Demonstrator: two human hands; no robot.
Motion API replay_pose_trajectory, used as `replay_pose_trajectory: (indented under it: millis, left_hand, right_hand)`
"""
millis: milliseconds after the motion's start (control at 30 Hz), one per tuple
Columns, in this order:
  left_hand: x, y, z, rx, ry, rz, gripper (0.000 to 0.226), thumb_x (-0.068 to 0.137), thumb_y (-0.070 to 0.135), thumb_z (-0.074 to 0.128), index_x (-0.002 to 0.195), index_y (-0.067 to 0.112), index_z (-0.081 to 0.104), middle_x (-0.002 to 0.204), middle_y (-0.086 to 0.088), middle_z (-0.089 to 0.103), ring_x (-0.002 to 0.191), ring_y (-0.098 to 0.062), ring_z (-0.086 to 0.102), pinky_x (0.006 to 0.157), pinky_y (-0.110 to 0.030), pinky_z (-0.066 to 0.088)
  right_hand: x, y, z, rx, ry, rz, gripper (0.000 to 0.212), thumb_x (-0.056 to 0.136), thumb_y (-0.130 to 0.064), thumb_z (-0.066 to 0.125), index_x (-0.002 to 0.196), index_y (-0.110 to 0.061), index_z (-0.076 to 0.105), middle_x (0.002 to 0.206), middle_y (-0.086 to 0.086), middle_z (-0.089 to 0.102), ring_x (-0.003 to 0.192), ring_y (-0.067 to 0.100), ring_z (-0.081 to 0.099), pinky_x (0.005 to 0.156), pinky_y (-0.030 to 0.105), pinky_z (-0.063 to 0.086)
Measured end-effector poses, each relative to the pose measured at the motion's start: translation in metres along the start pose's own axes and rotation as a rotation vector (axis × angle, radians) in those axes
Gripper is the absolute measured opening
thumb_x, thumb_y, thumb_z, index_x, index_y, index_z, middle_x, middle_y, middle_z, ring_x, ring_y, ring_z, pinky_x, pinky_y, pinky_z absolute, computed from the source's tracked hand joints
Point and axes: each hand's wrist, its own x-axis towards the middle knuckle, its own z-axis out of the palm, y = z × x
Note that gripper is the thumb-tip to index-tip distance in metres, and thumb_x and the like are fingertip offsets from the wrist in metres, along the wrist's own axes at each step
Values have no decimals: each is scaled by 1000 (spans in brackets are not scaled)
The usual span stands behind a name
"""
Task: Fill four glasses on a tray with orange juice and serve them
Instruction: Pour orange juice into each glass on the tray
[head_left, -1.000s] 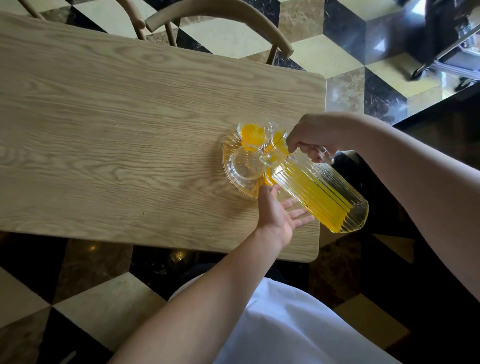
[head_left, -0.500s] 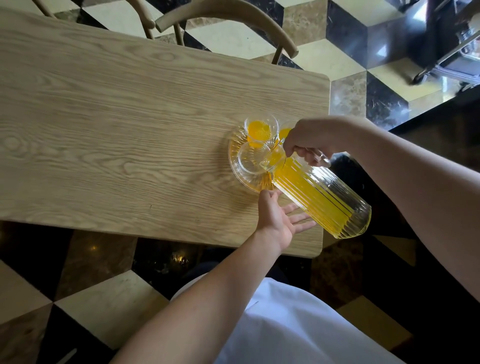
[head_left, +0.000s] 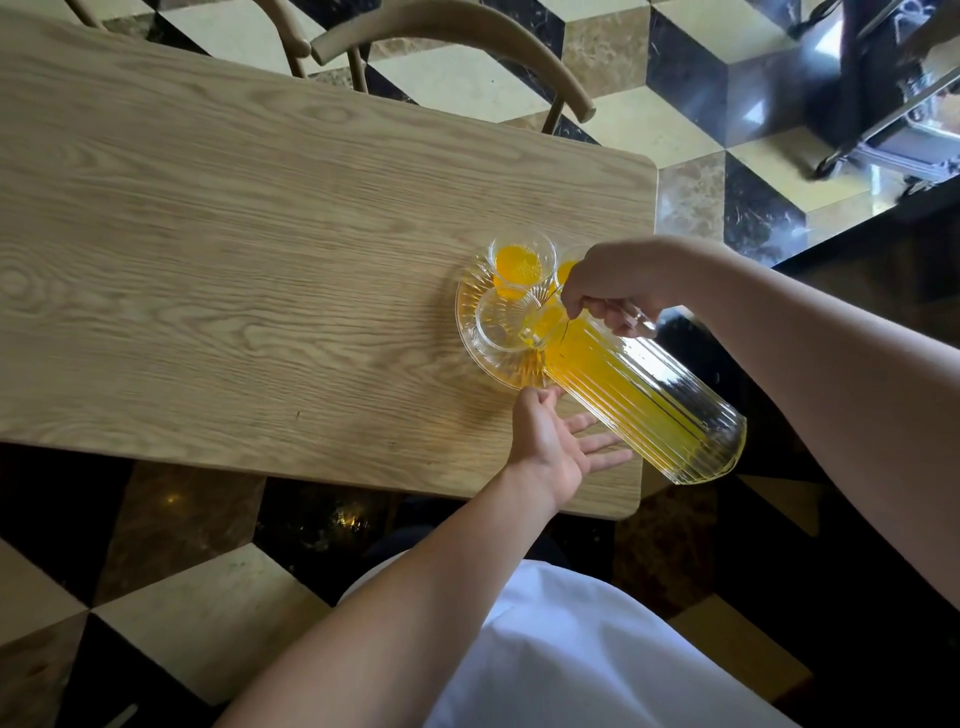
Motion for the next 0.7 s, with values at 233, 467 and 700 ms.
replay_pose_trajectory:
  millis: [233, 467, 700]
  left_hand:
    - [1, 1, 3, -5, -7, -2, 63, 101, 34, 25, 163, 30, 11, 164, -31, 19, 141, -63, 31, 107, -73, 37]
    - [1, -1, 3, -5, -9, 0, 62, 102, 35, 25, 162, 30, 12, 163, -31, 19, 140, -63, 32, 106, -73, 40]
    - [0, -2, 2, -29, -10, -2, 61, 102, 36, 25, 162, 31, 12, 162, -32, 21, 139, -63, 33, 105, -74, 38]
  right_hand:
    - [0, -2, -4, 0, -15, 0, 38, 88, -5, 57, 55, -13, 41, 46, 3, 37, 39, 17, 31, 54, 26, 34]
    - [-1, -4, -2, -23, -19, 37, 40, 87, -6, 58, 52, -15, 40, 44, 1, 37, 38, 15, 31, 56, 26, 32]
    - [-3, -10, 0, -77, -36, 31, 38, 85, -7, 58, 53, -15, 41, 49, 4, 37, 45, 18, 32, 58, 29, 32]
